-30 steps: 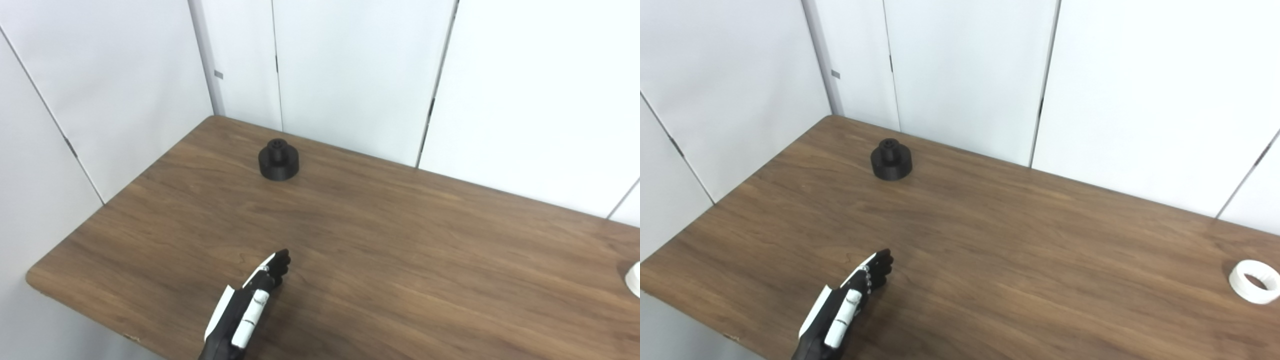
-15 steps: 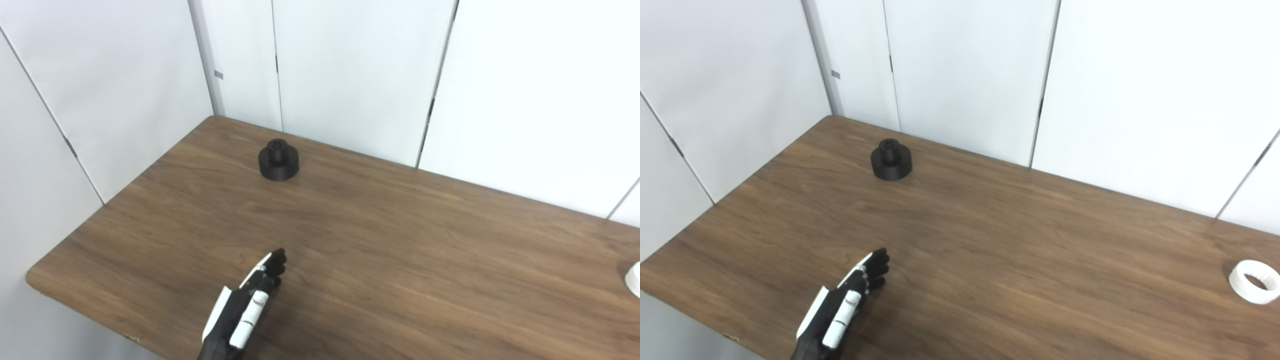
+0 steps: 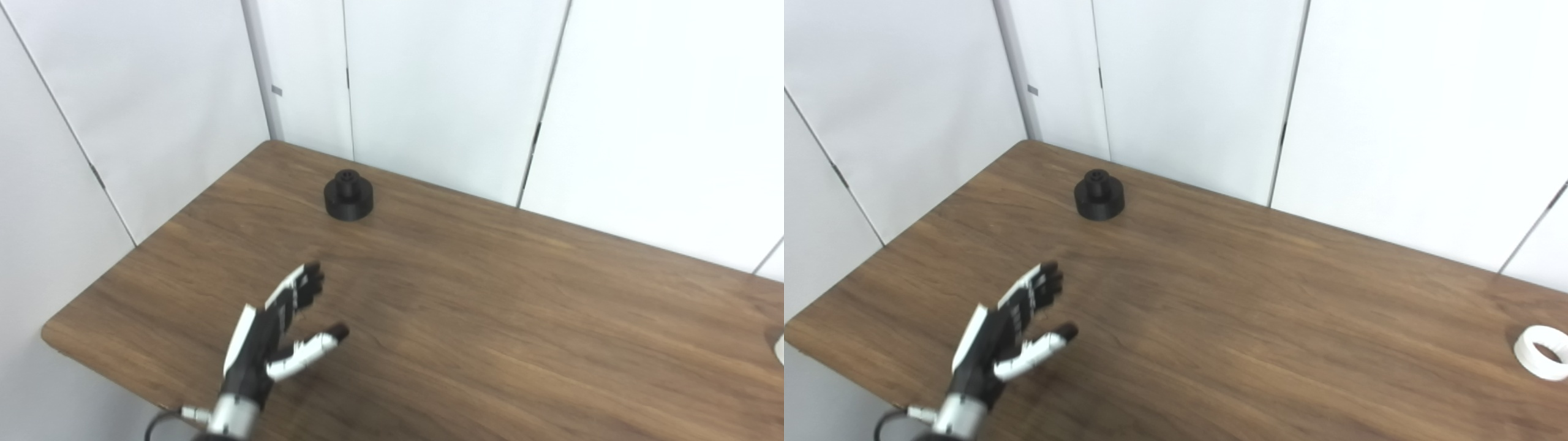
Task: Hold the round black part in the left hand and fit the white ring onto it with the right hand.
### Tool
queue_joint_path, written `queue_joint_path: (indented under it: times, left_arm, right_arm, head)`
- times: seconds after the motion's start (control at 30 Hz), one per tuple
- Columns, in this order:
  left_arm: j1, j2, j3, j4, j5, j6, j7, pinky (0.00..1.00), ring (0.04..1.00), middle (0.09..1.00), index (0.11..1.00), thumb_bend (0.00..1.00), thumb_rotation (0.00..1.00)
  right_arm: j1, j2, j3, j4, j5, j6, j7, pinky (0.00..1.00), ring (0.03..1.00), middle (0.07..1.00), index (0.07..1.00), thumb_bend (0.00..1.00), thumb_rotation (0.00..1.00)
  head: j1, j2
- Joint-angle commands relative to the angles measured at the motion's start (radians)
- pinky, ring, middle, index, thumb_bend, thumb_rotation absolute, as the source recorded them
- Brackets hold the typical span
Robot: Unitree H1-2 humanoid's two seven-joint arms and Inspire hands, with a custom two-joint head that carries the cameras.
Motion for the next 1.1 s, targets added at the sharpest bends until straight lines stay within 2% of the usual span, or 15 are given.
queue_joint_path:
  times: [0.0,0.17,0.33,0.4,0.5,0.67,0.8,1.07]
  left_arm:
    - [-0.040,0.038,0.018,-0.043,0.029,0.039,-0.005,0.90,0.897,0.896,0.898,0.99,0.34]
    - [-0.138,0.124,0.043,-0.029,0.144,0.144,-0.013,0.99,0.961,0.928,0.911,0.99,0.40]
    - [-0.225,0.199,0.045,0.026,0.262,0.217,-0.015,0.89,0.930,0.934,0.917,0.99,0.45]
    - [-0.257,0.223,0.037,0.063,0.306,0.256,-0.019,0.93,0.956,0.956,0.931,0.98,0.48]
    - [-0.299,0.254,0.021,0.130,0.373,0.267,-0.011,0.99,0.996,0.983,0.951,1.00,0.53]
    - [-0.370,0.296,-0.016,0.249,0.518,0.288,0.026,1.00,1.000,0.982,0.933,1.00,0.58]
    - [-0.442,0.353,-0.064,0.367,0.623,0.313,0.033,1.00,1.000,0.999,0.953,1.00,0.62]
    - [-0.588,0.443,-0.142,0.595,0.682,0.323,0.019,1.00,1.000,0.995,0.956,1.00,0.63]
  right_arm:
    - [-0.014,0.000,0.003,-0.018,-0.006,-0.029,-0.001,1.00,1.000,0.950,0.924,0.58,0.98]
    - [-0.014,0.010,0.010,-0.016,-0.013,-0.036,-0.003,1.00,1.000,0.962,0.931,0.54,1.00]
    - [-0.013,0.009,0.016,-0.015,-0.011,-0.043,0.005,1.00,1.000,0.964,0.930,0.56,0.99]
    - [-0.009,0.008,0.020,-0.024,-0.018,-0.035,0.003,1.00,1.000,0.961,0.934,0.55,1.00]
    - [-0.005,0.006,0.025,-0.027,-0.027,-0.037,0.003,1.00,1.000,0.956,0.934,0.55,1.00]
    - [-0.004,0.004,0.028,-0.027,-0.028,-0.037,0.002,1.00,1.000,0.956,0.930,0.58,0.99]
    - [-0.007,0.007,0.028,-0.025,-0.030,-0.040,-0.001,1.00,1.000,0.957,0.926,0.57,0.99]
    - [-0.005,0.010,0.031,-0.033,-0.036,-0.035,-0.004,1.00,0.992,0.951,0.932,0.55,1.00]
  head:
    - [-0.003,-0.003]
    - [-0.008,-0.010]
    - [-0.008,-0.008]
    - [-0.010,-0.006]
    - [-0.012,-0.002]
    - [-0.017,0.003]
    - [-0.022,0.005]
    - [-0.030,0.013]
